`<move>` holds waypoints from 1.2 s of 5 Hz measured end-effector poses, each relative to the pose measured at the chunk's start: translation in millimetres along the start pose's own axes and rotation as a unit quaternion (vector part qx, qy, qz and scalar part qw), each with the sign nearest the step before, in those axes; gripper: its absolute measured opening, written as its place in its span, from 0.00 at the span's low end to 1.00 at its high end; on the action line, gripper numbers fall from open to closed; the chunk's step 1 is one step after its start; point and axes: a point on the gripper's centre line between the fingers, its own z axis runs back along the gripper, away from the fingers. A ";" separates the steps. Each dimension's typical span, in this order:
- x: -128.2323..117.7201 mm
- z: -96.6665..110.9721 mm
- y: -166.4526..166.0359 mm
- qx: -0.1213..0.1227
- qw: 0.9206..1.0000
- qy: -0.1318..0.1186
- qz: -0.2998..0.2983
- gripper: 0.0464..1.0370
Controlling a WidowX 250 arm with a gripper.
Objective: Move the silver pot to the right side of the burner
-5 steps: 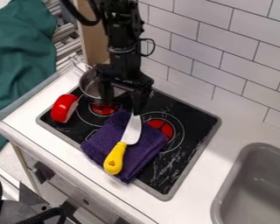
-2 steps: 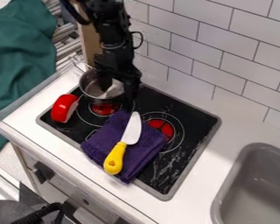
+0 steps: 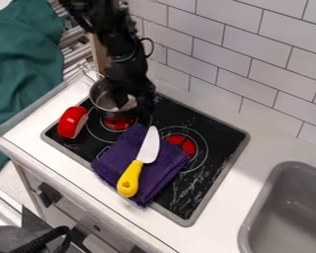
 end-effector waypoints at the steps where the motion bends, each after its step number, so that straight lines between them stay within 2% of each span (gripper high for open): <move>1: -5.3 -2.6 1.0 0.004 1.000 0.003 0.007 0.53; 2: -12.9 -6.7 -1.1 0.005 1.000 0.005 0.014 0.24; 3: -16.4 -7.2 -2.2 0.008 1.000 0.001 0.012 0.07; 4: -16.8 -3.7 -6.2 0.012 1.000 -0.008 -0.002 0.02; 5: -11.1 3.5 -15.4 0.014 0.999 -0.030 -0.034 0.02; 6: 2.3 21.5 -24.3 0.027 0.993 -0.062 -0.092 0.01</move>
